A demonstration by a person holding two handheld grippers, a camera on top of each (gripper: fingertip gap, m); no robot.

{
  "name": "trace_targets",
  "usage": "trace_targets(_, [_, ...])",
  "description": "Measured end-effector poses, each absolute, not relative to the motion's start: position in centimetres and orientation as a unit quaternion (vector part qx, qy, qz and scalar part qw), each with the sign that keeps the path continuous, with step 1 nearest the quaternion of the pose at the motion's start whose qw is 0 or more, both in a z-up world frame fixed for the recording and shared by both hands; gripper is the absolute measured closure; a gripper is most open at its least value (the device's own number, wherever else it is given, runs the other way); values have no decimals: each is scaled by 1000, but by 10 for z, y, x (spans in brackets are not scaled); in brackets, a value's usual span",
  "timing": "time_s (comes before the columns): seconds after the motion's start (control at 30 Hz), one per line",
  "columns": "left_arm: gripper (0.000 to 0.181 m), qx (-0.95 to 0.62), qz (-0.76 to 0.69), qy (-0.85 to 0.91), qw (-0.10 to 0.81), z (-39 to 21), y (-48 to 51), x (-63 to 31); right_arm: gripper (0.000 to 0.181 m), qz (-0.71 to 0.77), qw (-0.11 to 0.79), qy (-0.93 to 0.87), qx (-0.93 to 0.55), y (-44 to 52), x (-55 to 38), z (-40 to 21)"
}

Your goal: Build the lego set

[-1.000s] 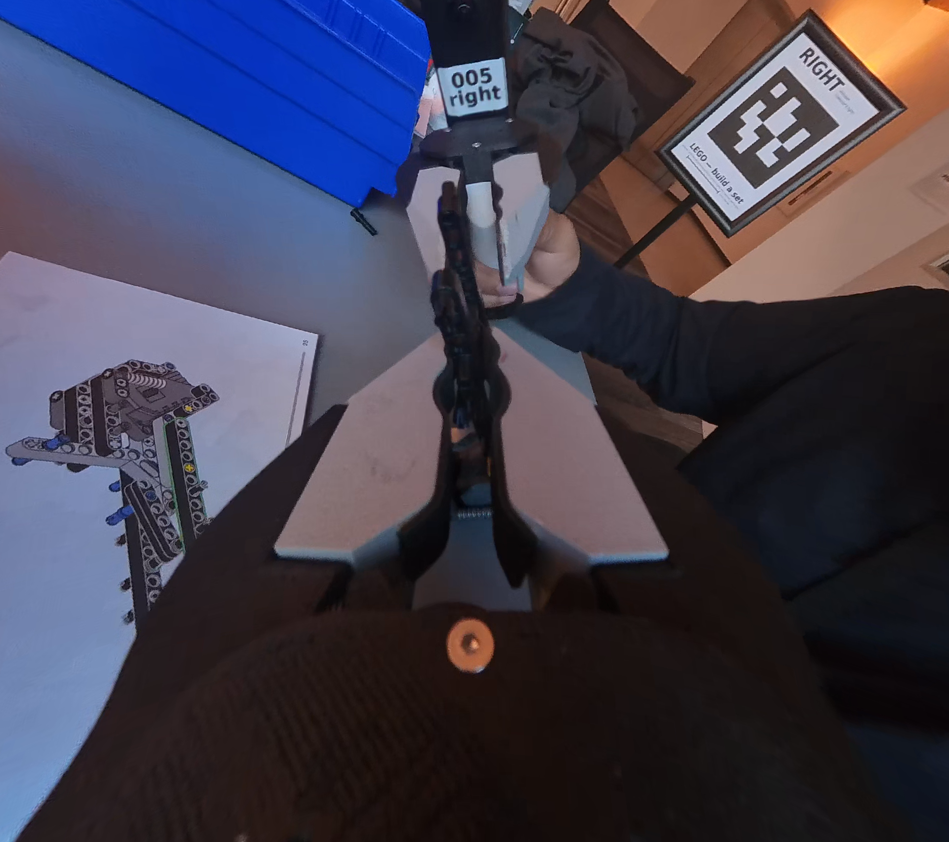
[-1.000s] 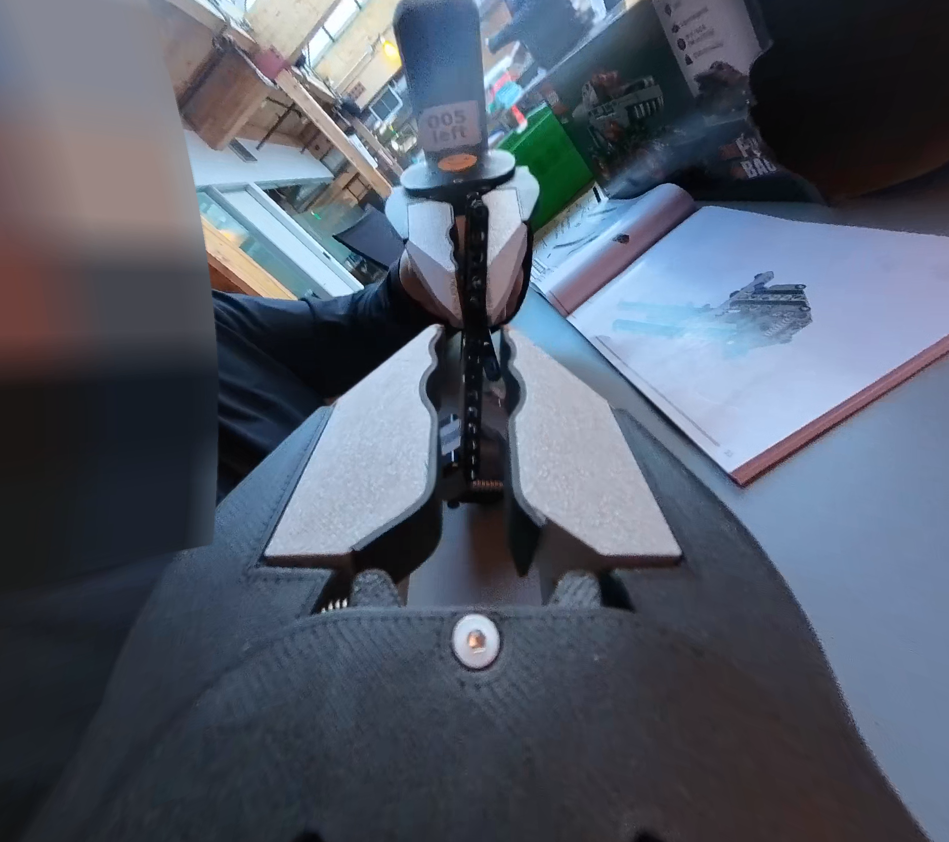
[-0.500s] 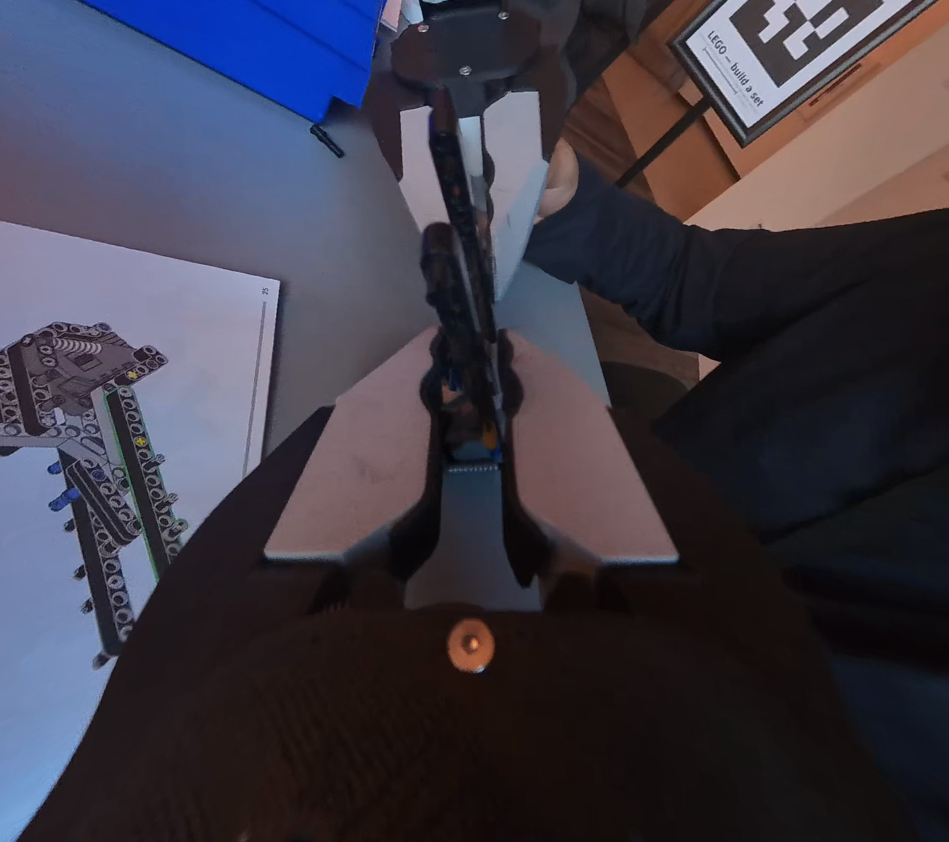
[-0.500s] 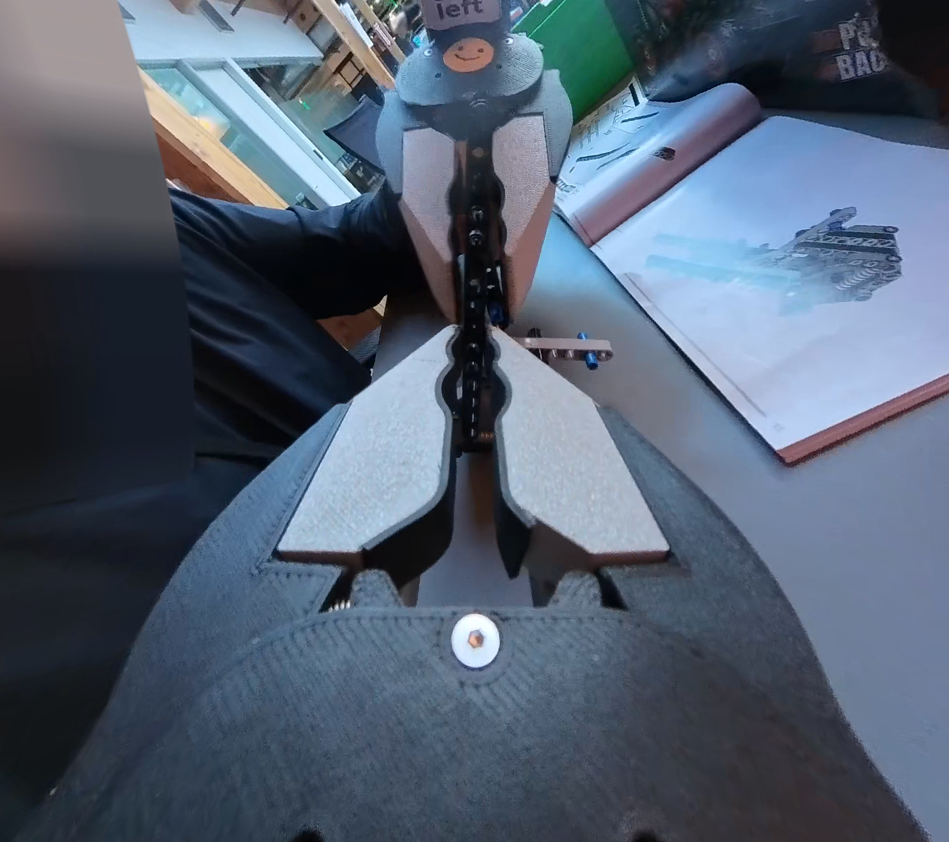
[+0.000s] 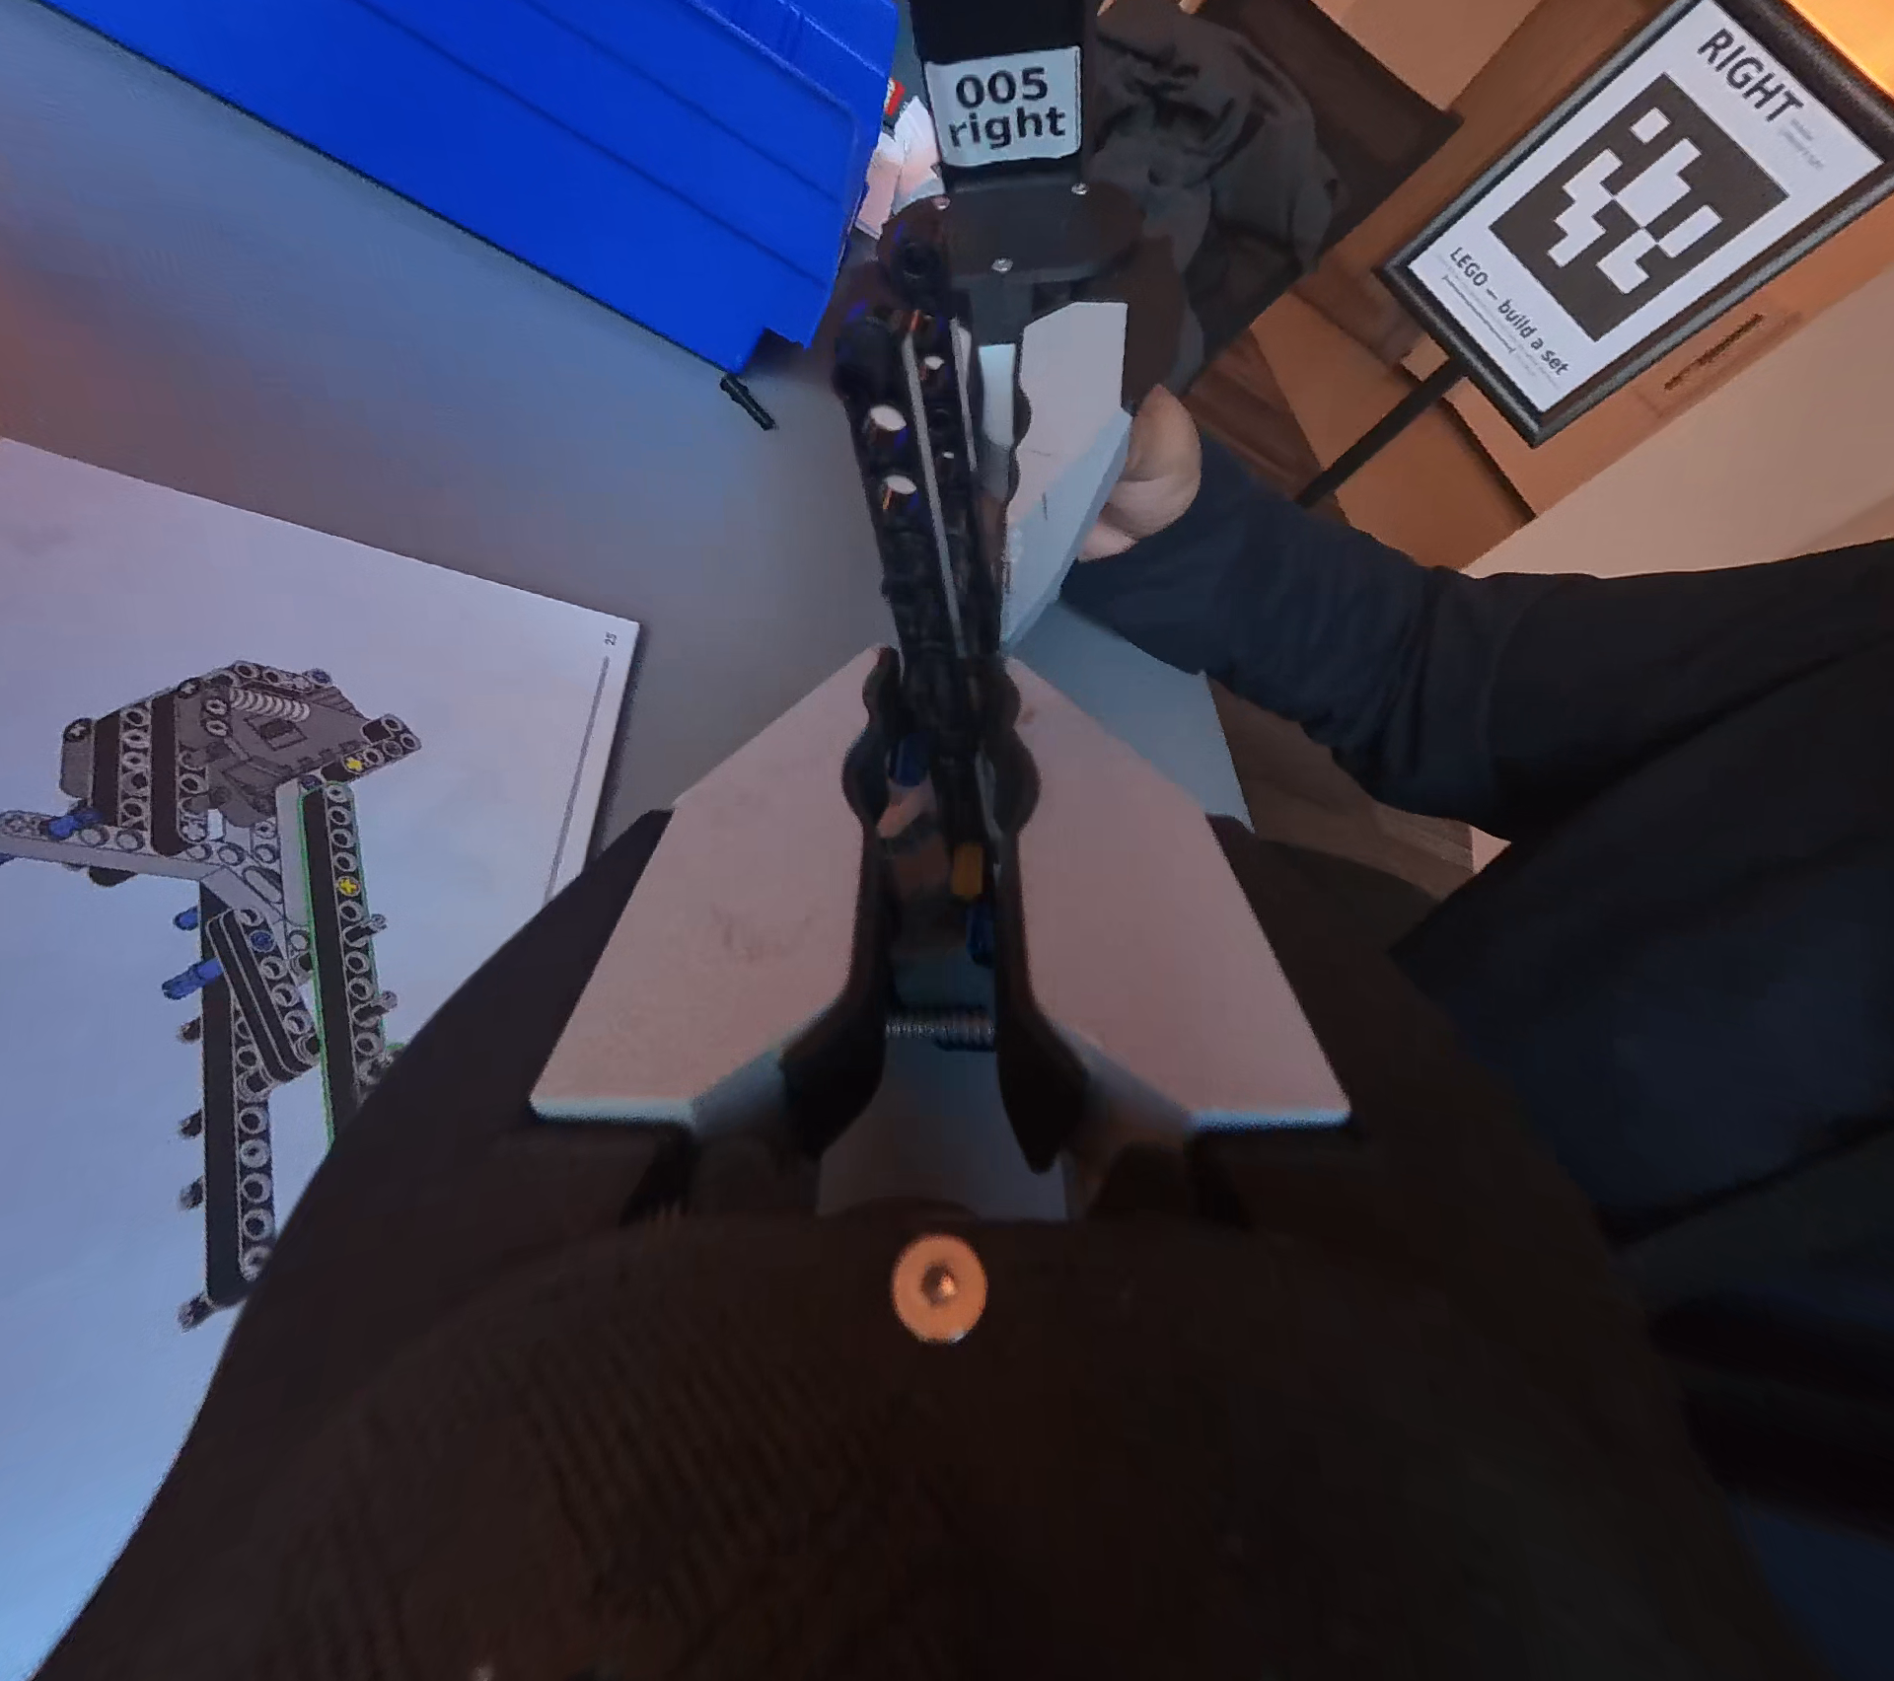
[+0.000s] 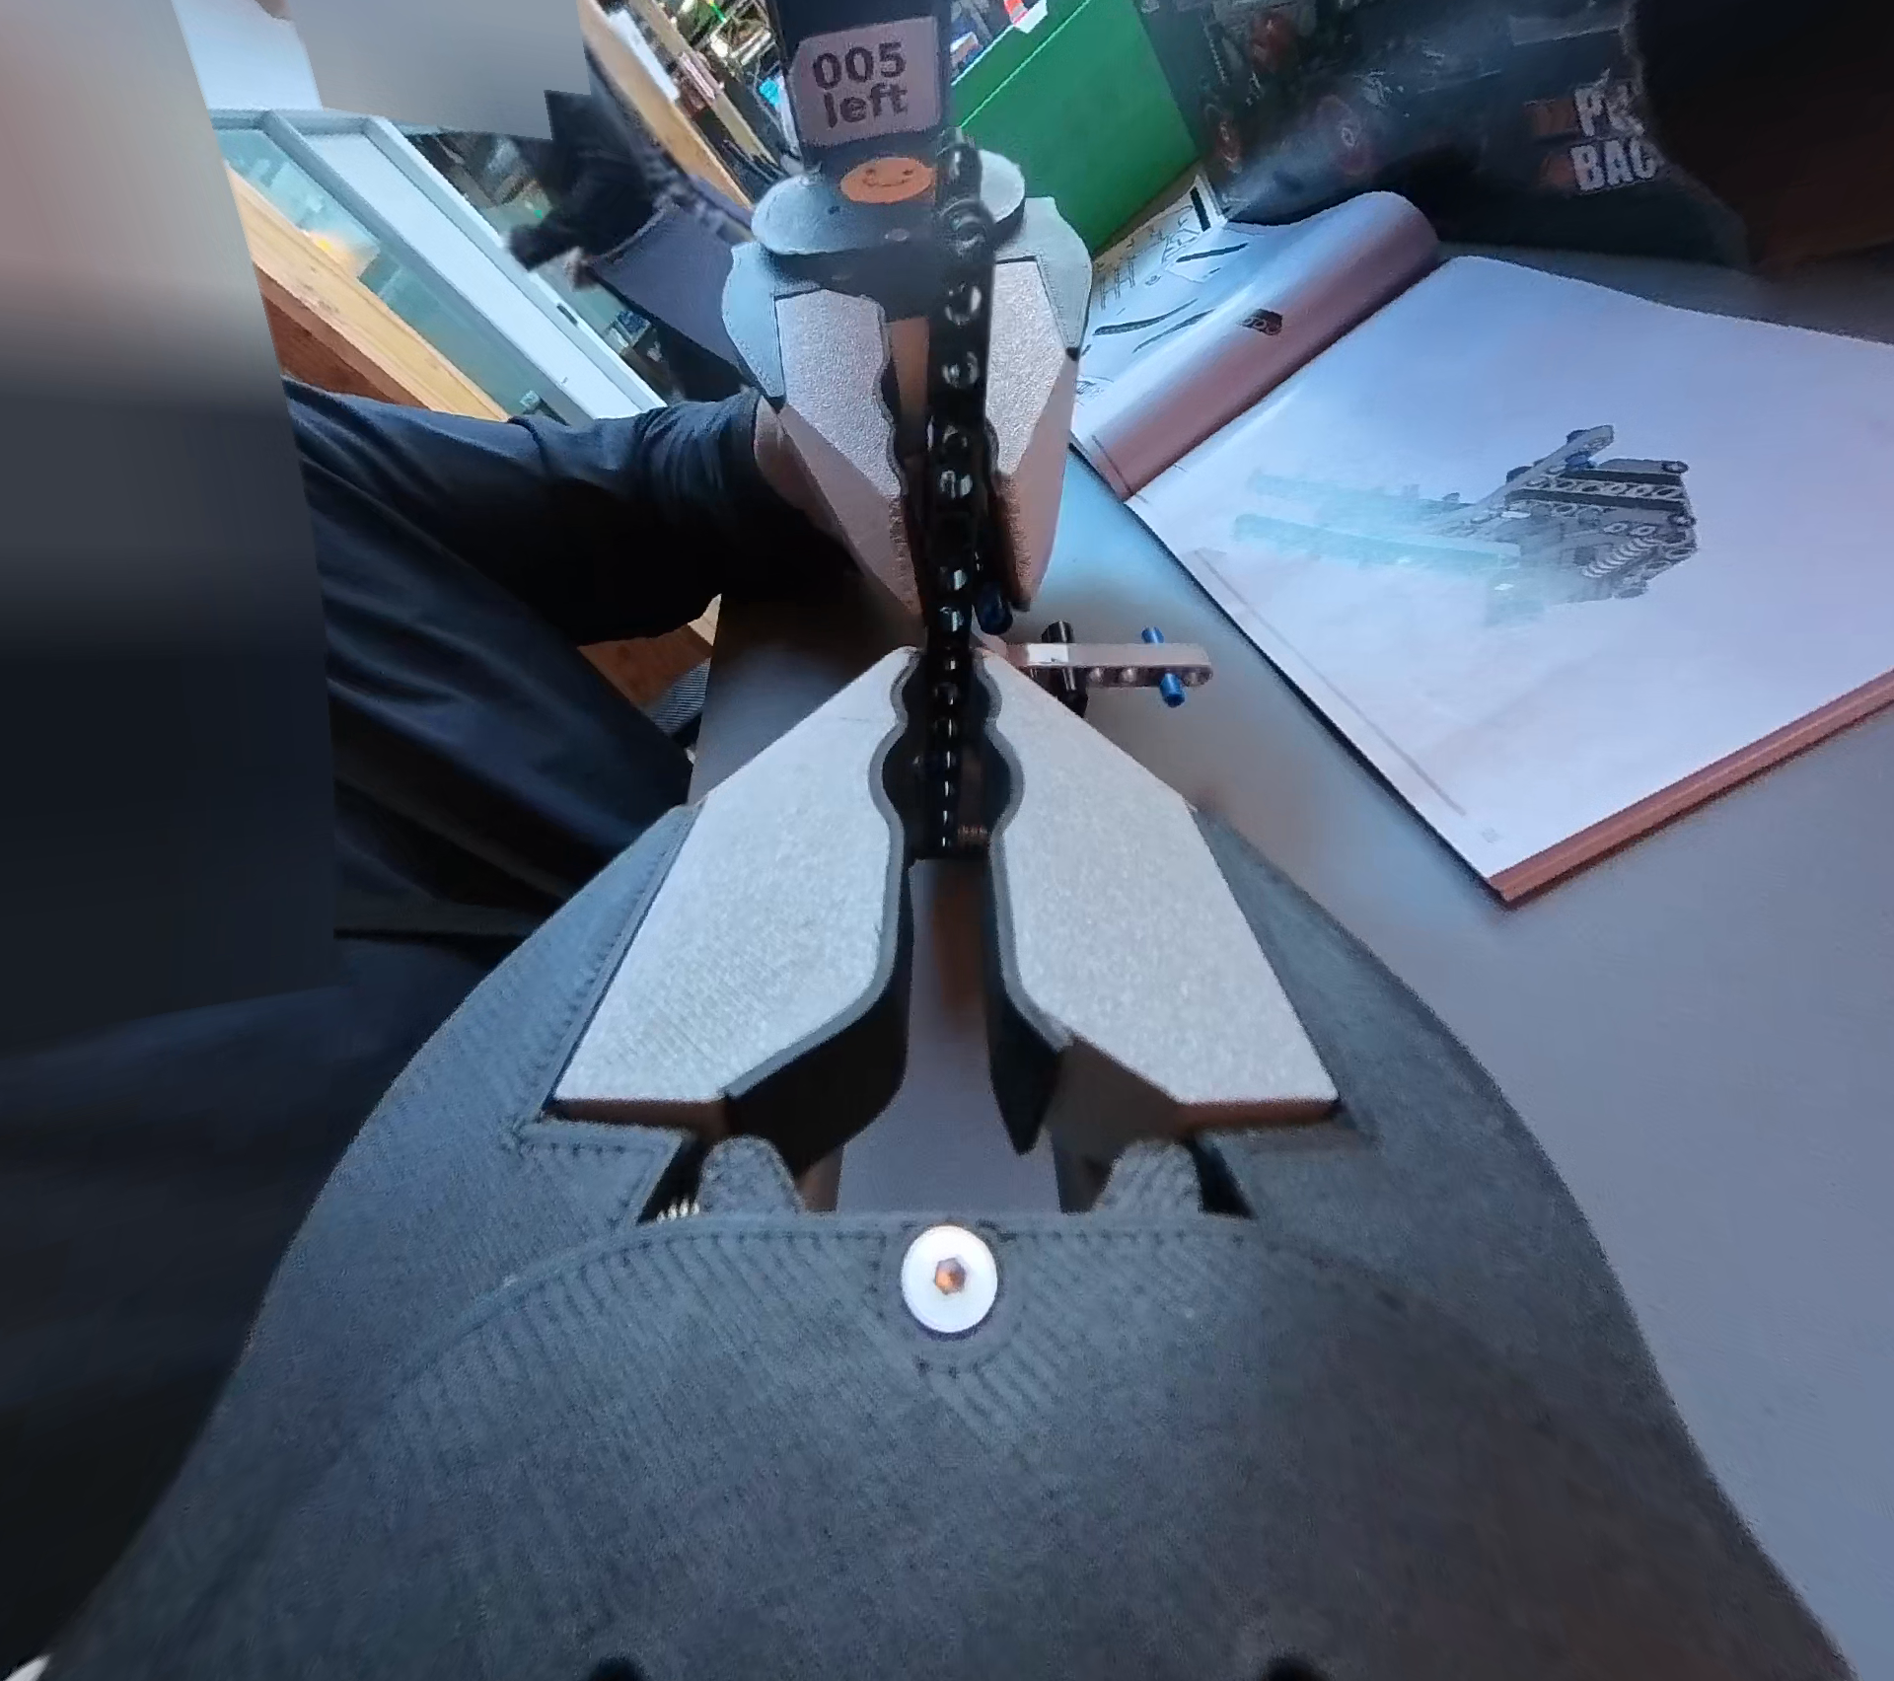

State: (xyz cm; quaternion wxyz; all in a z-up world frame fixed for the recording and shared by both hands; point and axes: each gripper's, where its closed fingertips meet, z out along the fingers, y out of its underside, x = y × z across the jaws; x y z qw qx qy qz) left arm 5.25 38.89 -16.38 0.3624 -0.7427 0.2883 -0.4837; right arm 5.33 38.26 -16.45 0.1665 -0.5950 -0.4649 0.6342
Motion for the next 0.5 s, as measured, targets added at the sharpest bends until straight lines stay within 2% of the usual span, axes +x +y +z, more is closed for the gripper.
trace_targets(0.37, [166,-737,-438,261,443,-159,400,44,177,627,214,-436,-609,393,46,-163])
trace_targets(0.5, [166,-736,-431,255,455,-160,404,42,177,667,182,-397,-603,394,44,-161])
